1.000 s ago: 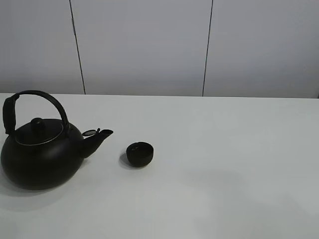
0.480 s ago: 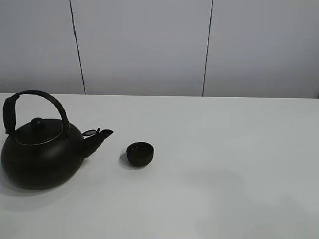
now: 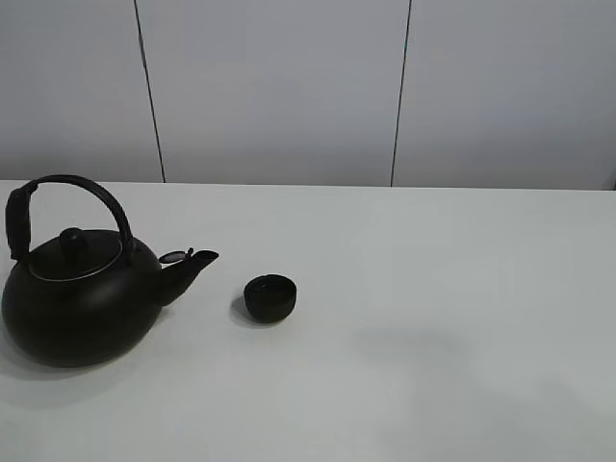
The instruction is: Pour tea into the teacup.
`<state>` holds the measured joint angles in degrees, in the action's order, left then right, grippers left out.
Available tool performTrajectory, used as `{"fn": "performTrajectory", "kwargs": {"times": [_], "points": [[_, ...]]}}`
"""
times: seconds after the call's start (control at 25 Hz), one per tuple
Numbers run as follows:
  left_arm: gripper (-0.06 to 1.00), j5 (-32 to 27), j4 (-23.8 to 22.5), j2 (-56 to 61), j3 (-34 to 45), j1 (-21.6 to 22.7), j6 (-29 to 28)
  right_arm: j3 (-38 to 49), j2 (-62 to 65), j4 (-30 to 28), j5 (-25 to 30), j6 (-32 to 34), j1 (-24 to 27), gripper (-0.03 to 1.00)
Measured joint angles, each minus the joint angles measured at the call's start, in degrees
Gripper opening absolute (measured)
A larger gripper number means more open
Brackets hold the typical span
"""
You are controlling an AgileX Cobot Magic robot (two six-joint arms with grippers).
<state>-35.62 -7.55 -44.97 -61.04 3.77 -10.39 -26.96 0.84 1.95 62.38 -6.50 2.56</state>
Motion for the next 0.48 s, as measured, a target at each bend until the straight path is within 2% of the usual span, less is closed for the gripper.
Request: {"fn": "performTrajectory", "kwargs": {"times": [0.12, 0.24, 0.36, 0.48], "points": [[0.29, -10.1, 8.8, 8.1, -5.3, -5.2, 11.6, 0.0, 0.0, 0.0, 0.0, 0.0, 0.0, 0.49], [0.29, -23.4, 15.5, 15.3, -6.6, -6.7, 19.6, 0.0, 0.0, 0.0, 0.0, 0.0, 0.0, 0.49], [0.29, -32.8, 17.1, 22.5, -5.8, -6.7, 21.3, 0.0, 0.0, 0.0, 0.0, 0.0, 0.0, 0.49], [0.29, -36.8, 17.4, 29.0, -2.2, -6.7, 21.0, 0.0, 0.0, 0.0, 0.0, 0.0, 0.0, 0.49]]}}
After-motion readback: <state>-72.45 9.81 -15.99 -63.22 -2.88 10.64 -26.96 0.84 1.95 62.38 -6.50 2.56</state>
